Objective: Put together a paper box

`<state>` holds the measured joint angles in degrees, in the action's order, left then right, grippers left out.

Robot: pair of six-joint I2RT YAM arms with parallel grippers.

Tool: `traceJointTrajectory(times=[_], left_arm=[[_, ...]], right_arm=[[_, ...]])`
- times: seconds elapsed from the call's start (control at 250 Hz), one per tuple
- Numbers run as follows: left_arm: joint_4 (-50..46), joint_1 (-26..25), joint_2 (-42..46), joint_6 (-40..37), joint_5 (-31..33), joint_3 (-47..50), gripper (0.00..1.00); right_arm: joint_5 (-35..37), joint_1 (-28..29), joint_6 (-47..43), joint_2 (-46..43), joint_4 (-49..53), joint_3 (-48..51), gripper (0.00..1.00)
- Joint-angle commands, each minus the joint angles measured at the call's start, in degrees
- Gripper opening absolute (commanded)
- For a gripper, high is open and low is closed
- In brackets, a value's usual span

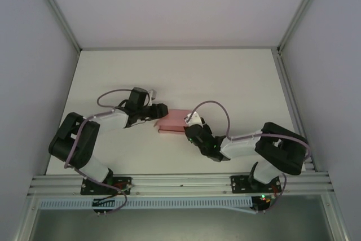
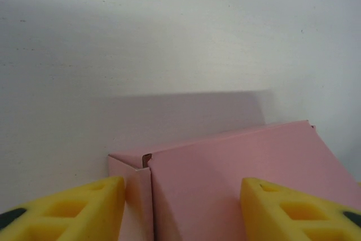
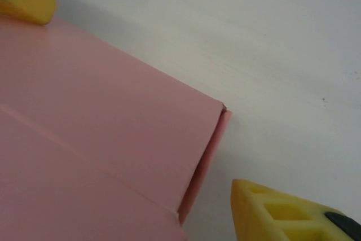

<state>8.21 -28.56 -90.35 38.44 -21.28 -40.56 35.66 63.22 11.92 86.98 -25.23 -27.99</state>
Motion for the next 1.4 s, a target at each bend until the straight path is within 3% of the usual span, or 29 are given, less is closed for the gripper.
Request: traceJointTrajectory(times=[0.0,0.487,0.691,0.799,0.942,1.022,1.154,1.294,1.394], left_arm=[[-0.39,-0.18,0.61,0.27,-1.00,2.22,0.49],[1.11,-0.18,1.93,-1.24,0.32,5.55,0.39],[3.50,-0.35,1.49,-1.20,0.37,6.91,0.29],[4.55,-0.19,1.25,-1.21,0.28,7.63,0.23],[9.84,0.94,1.13,0.81,-2.69,10.36,0.15],[13.50,2.20,0.94,2.63,-5.14,12.01,0.12],[21.53,4.47,-0.04,6.13,-9.49,15.31,0.06],[33.38,7.73,-2.31,10.99,-15.89,19.19,0.05],[35.38,8.69,-3.03,11.58,-16.18,20.23,0.05]], right_arm=[[-1.79,1.06,2.58,-3.59,6.43,-0.94,0.52],[-17.18,1.37,9.96,-30.07,13.54,12.30,1.00],[-8.20,0.95,19.02,-43.49,22.51,12.57,1.00],[-7.91,-0.54,23.06,-47.00,27.45,10.04,1.00],[-10.79,-4.90,30.88,-46.01,33.40,6.32,1.00],[-17.66,-9.87,36.32,-42.94,35.57,4.75,1.00],[-29.69,-15.06,40.13,-36.19,33.61,2.72,1.00],[-34.62,-17.49,40.77,-29.06,32.56,-1.15,1.00],[-39.66,-18.90,42.01,-24.44,27.51,-2.34,1.00]])
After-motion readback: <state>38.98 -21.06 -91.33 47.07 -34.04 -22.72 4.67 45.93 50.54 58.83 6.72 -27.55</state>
